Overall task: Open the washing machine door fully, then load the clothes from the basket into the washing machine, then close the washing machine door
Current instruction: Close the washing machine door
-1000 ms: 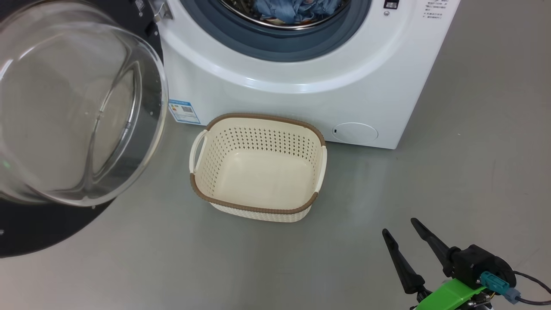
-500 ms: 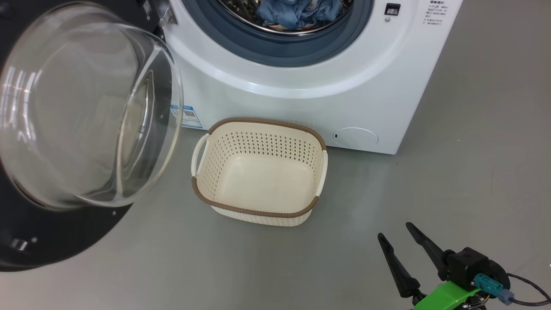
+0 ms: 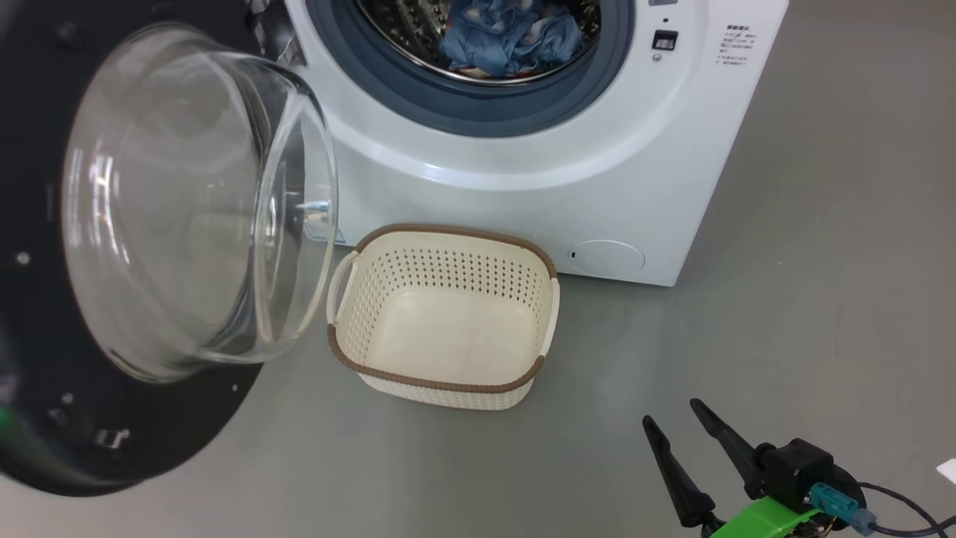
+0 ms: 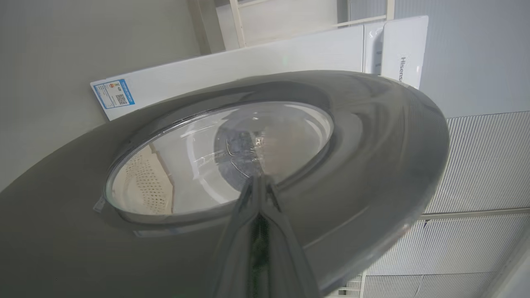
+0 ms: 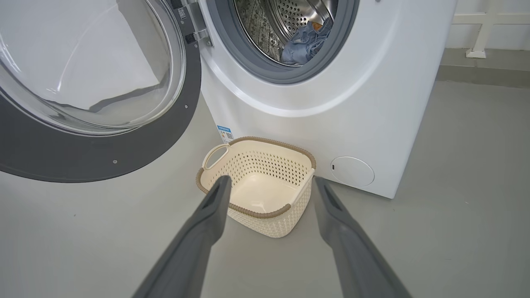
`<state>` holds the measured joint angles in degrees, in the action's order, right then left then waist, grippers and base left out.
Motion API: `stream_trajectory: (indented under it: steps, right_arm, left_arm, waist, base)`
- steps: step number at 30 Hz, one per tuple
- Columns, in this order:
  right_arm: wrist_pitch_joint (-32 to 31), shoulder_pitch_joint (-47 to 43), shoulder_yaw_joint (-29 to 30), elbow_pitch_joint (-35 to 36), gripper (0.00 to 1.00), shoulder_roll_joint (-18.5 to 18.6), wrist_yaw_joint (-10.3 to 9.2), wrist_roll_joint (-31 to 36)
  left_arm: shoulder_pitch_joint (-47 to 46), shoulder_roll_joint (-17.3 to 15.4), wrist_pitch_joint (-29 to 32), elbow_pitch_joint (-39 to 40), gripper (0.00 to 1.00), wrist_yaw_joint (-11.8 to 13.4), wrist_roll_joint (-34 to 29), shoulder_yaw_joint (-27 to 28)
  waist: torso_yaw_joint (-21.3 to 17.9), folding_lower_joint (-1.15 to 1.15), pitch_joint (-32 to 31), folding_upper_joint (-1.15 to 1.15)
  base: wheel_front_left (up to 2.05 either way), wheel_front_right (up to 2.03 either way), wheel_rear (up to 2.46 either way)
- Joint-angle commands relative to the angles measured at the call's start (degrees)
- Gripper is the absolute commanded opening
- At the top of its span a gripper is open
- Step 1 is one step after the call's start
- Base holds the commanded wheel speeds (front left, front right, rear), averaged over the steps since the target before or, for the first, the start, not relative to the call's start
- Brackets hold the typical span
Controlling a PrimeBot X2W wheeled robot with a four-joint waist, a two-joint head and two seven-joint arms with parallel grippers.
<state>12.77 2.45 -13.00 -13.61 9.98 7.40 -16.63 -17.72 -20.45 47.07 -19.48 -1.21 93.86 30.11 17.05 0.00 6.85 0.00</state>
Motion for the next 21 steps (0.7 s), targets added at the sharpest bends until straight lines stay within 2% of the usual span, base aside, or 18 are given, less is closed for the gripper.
stream_trajectory:
  steps: [1,6,21]
  right_arm:
    - [0.81,1.17,-1.58,1.00,1.00,-0.08,0.09,-0.51]
    - [1.21,1.08,-1.84,0.31,1.00,-0.39,0.09,-0.76]
    - [1.99,2.18,-2.20,-0.89,1.00,-1.52,0.09,-1.29]
  left_arm:
    - [0.03,-1.92,1.28,2.61,0.00,0.14,0.28,0.64]
    - [0.53,0.40,3.14,6.57,0.00,1.32,1.47,-0.99]
    - [-0.05,6.15,4.85,14.31,0.00,1.15,1.61,-6.52]
  waist:
    - [-0.37,0.00,-0.46,0.00]
    - [-0.78,0.00,-1.20,0.00]
    - [-4.22,0.00,-0.78,0.00]
  base:
    - [0.00,0.00,0.00]
    - [0.00,0.00,0.00]
    - [0.00,0.00,0.00]
